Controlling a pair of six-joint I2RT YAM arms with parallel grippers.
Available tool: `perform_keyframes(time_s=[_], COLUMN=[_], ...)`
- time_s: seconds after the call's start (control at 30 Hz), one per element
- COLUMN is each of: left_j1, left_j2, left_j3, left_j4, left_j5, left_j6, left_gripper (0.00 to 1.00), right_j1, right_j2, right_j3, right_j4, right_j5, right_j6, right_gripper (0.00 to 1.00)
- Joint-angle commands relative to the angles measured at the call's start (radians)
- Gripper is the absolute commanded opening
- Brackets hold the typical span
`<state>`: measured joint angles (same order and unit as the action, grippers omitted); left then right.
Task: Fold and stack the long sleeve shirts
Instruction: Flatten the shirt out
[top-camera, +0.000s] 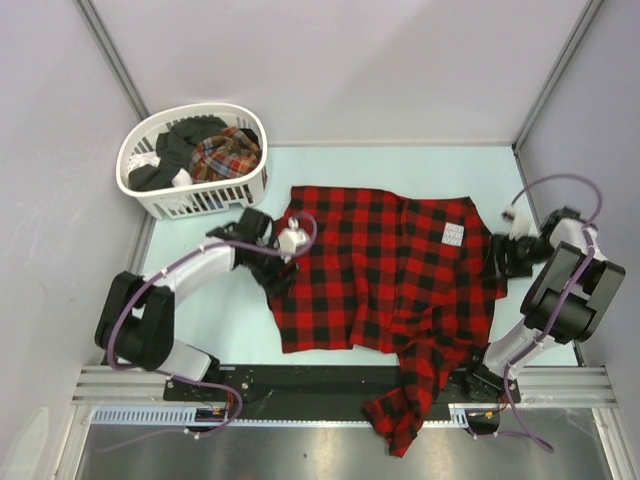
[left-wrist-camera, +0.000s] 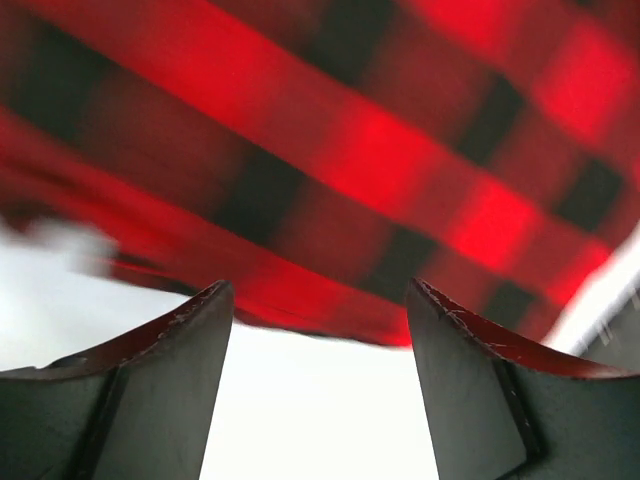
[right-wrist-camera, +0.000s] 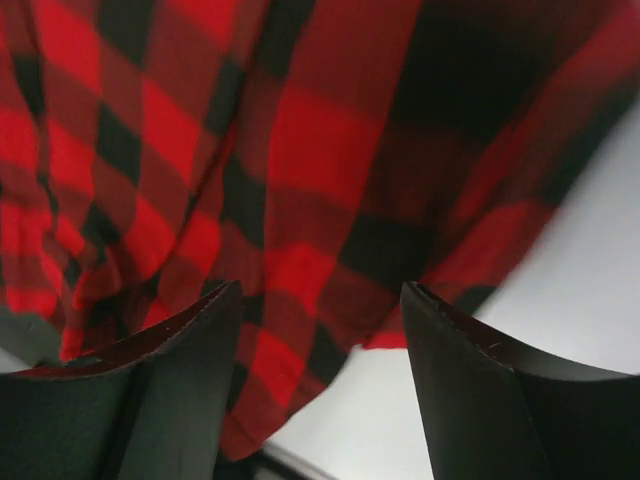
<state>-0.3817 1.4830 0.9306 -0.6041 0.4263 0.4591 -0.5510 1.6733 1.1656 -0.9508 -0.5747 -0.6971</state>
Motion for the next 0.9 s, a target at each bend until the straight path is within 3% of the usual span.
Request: perform_keyframes(time_s=[0.0, 0.23, 0.33, 0.4, 0.43, 0.47, 0.57, 0.7, 0.87], left_j1=[-0.106, -0.243, -0.278, -0.287, -0.287, -0.287, -0.287, -0.286, -0.286], left_j2=[-0.104, -0.144, -0.119, -0.087, -0.075, -0.069, -0.082, -0.133, -0.161], left_j3=[-0.111, -0.217, -0.248, -0.262, -0.266, -0.271, -0.291, -0.309, -0.331], left_j4=[-0.080, -0.037, 0.009, 0.027, 0.029, 0.029, 0.007, -0.025, -0.060], left_j5=[-0.030, -0.170, -0.205, -0.244, -0.251, -0.271, -0.297, -0.334, -0.359], left_j6=[0.067, 0.156, 0.156, 0.158, 0.168, 0.174, 0.214, 0.250, 0.279], left_gripper=[0.74, 0.76, 0.70, 0.56, 0.49, 0.33, 0.12, 0.00, 0.00], right_j1=[-0.004, -0.007, -0.009, -0.009, -0.009, -0.009, -0.009, -0.007, 0.002], right_j2=[0.018, 0.144, 0.181, 0.192, 0.204, 0.210, 0.218, 0.221, 0.240], right_j3=[-0.141, -0.161, -0.159, -0.150, -0.146, -0.129, -0.106, -0.064, -0.020], right_j4=[0.026, 0.131, 0.167, 0.187, 0.193, 0.195, 0.196, 0.208, 0.228], right_j5=[0.079, 0.119, 0.127, 0.144, 0.147, 0.148, 0.167, 0.188, 0.214], right_j6=[0.014, 0.088, 0.102, 0.114, 0.116, 0.117, 0.119, 0.120, 0.123], right_gripper=[0.68, 0.58, 0.43, 0.32, 0.22, 0.16, 0.00, 0.00, 0.00])
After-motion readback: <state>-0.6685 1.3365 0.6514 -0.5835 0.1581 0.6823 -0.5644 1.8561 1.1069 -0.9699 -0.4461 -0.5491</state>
